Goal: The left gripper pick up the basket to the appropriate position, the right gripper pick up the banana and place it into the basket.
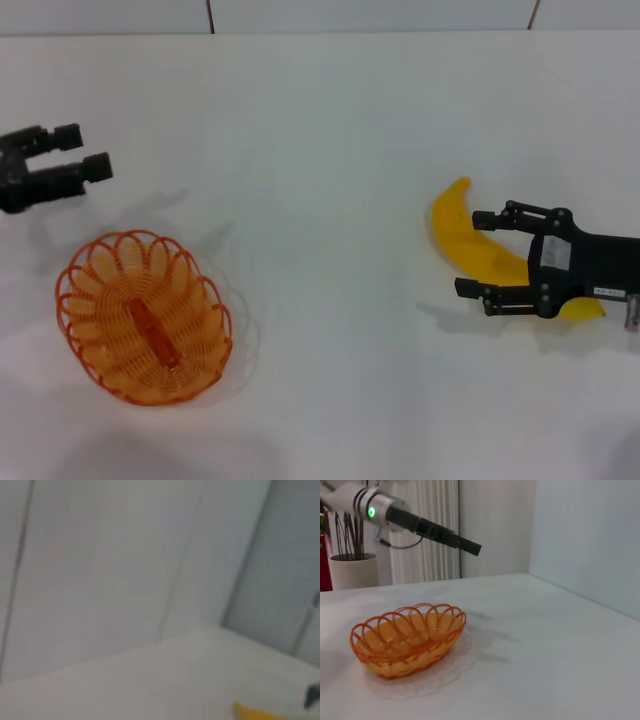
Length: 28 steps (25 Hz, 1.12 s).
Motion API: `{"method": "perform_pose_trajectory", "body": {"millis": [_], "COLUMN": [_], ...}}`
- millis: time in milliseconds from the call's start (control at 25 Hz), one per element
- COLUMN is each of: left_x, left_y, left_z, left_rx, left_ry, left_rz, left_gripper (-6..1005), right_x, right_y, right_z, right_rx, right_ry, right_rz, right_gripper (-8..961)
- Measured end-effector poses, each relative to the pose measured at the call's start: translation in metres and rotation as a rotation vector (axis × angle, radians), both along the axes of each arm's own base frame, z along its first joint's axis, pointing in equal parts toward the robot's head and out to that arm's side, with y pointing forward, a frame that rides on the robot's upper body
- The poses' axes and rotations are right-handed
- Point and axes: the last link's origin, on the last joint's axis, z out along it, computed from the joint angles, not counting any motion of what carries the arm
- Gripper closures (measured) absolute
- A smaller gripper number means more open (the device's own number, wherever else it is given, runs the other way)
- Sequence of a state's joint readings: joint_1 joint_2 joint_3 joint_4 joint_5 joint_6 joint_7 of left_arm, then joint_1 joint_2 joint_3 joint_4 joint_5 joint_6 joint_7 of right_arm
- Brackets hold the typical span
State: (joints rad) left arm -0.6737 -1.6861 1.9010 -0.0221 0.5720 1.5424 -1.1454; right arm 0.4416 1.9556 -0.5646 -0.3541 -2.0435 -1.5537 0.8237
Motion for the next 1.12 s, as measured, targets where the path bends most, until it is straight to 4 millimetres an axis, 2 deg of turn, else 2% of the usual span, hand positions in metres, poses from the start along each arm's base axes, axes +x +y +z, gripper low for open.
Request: {"method": "perform_pose_trajectory", "body": {"millis": [160,360,560,680,720,840,920,960,1040,1120], "left_x": [0.016,0.03,0.039,0.044,0.052,0.061,0.067,0.067,0.07,0.07], "left_y": [0.022,0.044,0.055,0.057,0.054,0.048,0.036,0.036,0.028,0.024], "left_z": [0.019,0.031,0.02,0.014,0.003,0.003,0.022,0.022,0.039,0.042], "left_rx": [-0.118,-0.209,-0.253,-0.236,-0.19,-0.12,-0.071,-0.071,-0.056,-0.059], "left_ry": [0.146,0.378,0.589,0.639,0.697,0.706,0.606,0.606,0.512,0.491], "left_rz": [-0.056,-0.121,-0.181,-0.186,-0.215,-0.266,-0.31,-0.31,-0.309,-0.309], "left_gripper": [244,256,269,276,279,286,291,293,298,303], "right_x": [0.0,-0.001,-0.003,-0.006,-0.007,-0.009,-0.01,-0.011,-0.011,-0.009], "right_y": [0.0,0.001,0.005,0.007,0.008,0.01,0.011,0.011,0.01,0.009], "right_z": [0.001,0.0,0.0,-0.001,-0.001,-0.002,-0.002,-0.003,-0.002,-0.002], "right_rx": [0.0,-0.004,-0.006,-0.007,-0.007,-0.008,-0.008,-0.009,-0.008,-0.004], "right_ry": [-0.001,-0.001,-0.001,-0.001,0.0,0.001,0.002,0.003,0.004,-0.001], "right_rz": [0.0,0.0,0.005,0.012,0.015,0.021,0.023,0.025,0.03,0.032], "right_gripper": [65,65,65,64,64,64,64,64,64,65]}}
